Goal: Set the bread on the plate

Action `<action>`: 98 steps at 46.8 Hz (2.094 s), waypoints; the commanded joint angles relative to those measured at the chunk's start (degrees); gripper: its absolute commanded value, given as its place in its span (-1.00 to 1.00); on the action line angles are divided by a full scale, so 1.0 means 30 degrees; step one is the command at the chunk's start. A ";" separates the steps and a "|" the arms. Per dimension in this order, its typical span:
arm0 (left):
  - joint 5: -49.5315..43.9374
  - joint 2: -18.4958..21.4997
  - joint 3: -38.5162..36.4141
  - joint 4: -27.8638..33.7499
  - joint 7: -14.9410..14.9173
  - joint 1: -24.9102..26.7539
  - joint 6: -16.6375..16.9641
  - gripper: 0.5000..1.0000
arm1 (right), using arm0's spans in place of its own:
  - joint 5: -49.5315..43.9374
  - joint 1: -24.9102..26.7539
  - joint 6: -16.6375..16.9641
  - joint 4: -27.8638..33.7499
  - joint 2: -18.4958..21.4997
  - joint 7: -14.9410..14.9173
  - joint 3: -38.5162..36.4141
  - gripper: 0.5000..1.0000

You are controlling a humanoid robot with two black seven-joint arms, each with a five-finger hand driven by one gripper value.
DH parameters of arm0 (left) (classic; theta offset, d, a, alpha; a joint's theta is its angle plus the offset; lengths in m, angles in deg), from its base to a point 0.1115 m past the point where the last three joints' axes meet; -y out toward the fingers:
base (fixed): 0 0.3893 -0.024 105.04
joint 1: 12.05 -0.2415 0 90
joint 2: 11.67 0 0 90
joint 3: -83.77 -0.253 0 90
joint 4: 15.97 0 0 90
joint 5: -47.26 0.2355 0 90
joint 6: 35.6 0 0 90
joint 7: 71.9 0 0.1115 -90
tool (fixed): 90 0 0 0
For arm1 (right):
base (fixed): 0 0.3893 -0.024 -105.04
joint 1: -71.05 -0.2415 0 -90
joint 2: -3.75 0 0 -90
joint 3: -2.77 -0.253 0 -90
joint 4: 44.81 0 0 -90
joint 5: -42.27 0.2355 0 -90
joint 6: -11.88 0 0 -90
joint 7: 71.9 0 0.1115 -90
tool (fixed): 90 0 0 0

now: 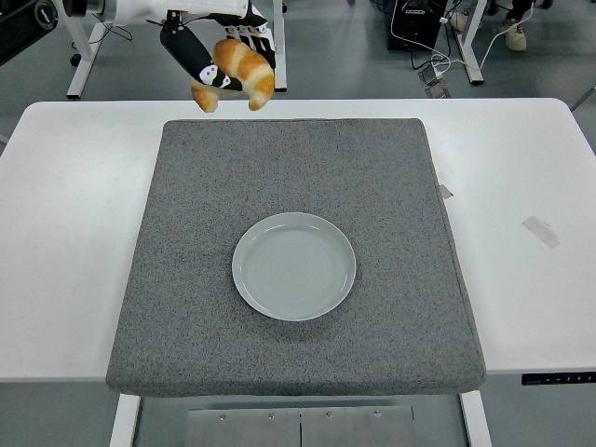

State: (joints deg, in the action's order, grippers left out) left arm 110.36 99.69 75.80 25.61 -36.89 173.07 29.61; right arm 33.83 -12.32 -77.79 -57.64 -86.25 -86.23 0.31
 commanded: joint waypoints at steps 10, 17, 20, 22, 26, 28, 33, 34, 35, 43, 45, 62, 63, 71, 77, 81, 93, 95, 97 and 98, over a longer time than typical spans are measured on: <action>0.0118 -0.2461 -0.0010 -0.0001 -0.0004 -0.0066 0.0556 -1.00 | 0.0000 -0.0013 0.0004 0.0031 0.0000 -0.0001 -0.0001 1.00; 0.0323 -0.3721 -0.0039 -0.0001 -0.0004 -0.0213 0.0791 -1.00 | 0.0000 0.0016 0.0004 0.0031 0.0000 -0.0001 0.0028 1.00; 0.0382 -0.4132 -0.0097 -0.0001 -0.0004 -0.0330 0.0821 -1.00 | 0.0000 0.0016 0.0004 0.0031 0.0000 -0.0001 -0.0001 1.00; 0.0353 -0.4395 -0.0360 -0.0001 -0.0004 -0.0447 0.0937 -1.00 | 0.0000 0.0016 0.0004 0.0031 0.0000 -0.0001 0.0028 1.00; 0.0295 -0.4807 -0.1063 -0.0001 -0.0004 -0.0564 0.1435 -1.00 | 0.0000 0.0016 0.0004 0.0060 0.0000 -0.0001 0.0028 1.00; 0.0236 -0.4982 -0.1327 -0.0001 -0.0004 -0.0593 0.1611 -1.00 | 0.0000 0.0016 0.0004 0.0060 0.0000 -0.0001 0.0028 1.00; 0.0323 -0.5334 -0.1591 -0.0001 -0.0004 -0.1121 0.1670 -1.00 | 0.0000 0.0016 0.0004 0.0060 0.0000 -0.0001 0.0028 1.00; 0.0353 -0.5363 -0.1592 -0.0001 -0.0004 -0.1208 0.1670 -1.00 | 0.0000 0.0016 0.0004 0.0089 0.0000 -0.0001 0.0028 1.00; 0.0353 -0.5393 -0.1592 -0.0001 -0.0004 -0.1267 0.1699 -1.00 | 0.0000 0.0016 0.0004 0.0089 0.0000 -0.0001 0.0028 1.00; 0.0411 -0.5422 -0.2001 -0.0001 -0.0004 -0.1882 0.1817 -1.00 | 0.0000 0.0016 0.0004 0.0089 0.0000 -0.0001 0.0057 1.00; 0.0411 -0.5422 -0.2148 -0.0001 -0.0004 -0.1999 0.1846 -1.00 | 0.0000 -0.0013 0.0004 0.0089 0.0000 -0.0001 0.0057 1.00; 0.1465 -0.5393 -0.2734 0.0028 -0.0004 -0.3347 0.2227 -0.97 | 0.0000 -0.0013 0.0004 0.0089 0.0000 -0.0001 -0.0001 1.00; 0.1582 -0.5393 -0.2763 0.0028 -0.0004 -0.3464 0.2256 -0.97 | 0.0000 -0.0013 -0.0025 0.0089 0.0000 -0.0001 0.0028 1.00; 0.2461 -0.5364 -0.2763 0.0057 -0.0004 -0.4284 0.2490 -0.96 | 0.0000 -0.0013 -0.0025 0.0119 0.0000 -0.0001 0.0028 1.00; 0.2960 -0.5364 -0.2792 0.0057 -0.0004 -0.4870 0.2666 -0.96 | 0.0000 -0.0013 0.0004 0.0148 0.0000 -0.0001 0.0028 1.00; 0.3077 -0.5364 -0.2793 0.0057 -0.0004 -0.5134 0.2842 -0.95 | 0.0000 -0.0013 0.0004 0.0148 0.0000 -0.0001 0.0028 1.00; 0.3312 -0.5334 -0.2939 0.0057 -0.0004 -0.5486 0.3164 -0.93 | 0.0000 -0.0013 0.0004 0.0148 0.0000 -0.0001 0.0028 1.00; 0.3312 -0.5334 -0.3114 0.0028 -0.0004 -0.5545 0.3281 -0.92 | 0.0000 -0.0013 0.0004 0.0148 0.0000 -0.0001 0.0028 1.00; 0.3282 -0.5334 -0.3203 0.0028 -0.0004 -0.5574 0.3428 -0.91 | 0.0000 0.0016 -0.0025 0.0177 0.0000 -0.0001 0.0028 1.00; 0.3282 -0.5334 -0.3203 0.0057 -0.0004 -0.5603 0.3486 -0.91 | 0.0000 -0.0013 0.0004 0.0177 0.0000 -0.0001 0.0057 1.00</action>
State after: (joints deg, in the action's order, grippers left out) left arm 120.28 83.69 66.40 25.71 -36.90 156.40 39.58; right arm 33.83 -12.31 -77.79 -57.17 -86.25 -86.23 0.45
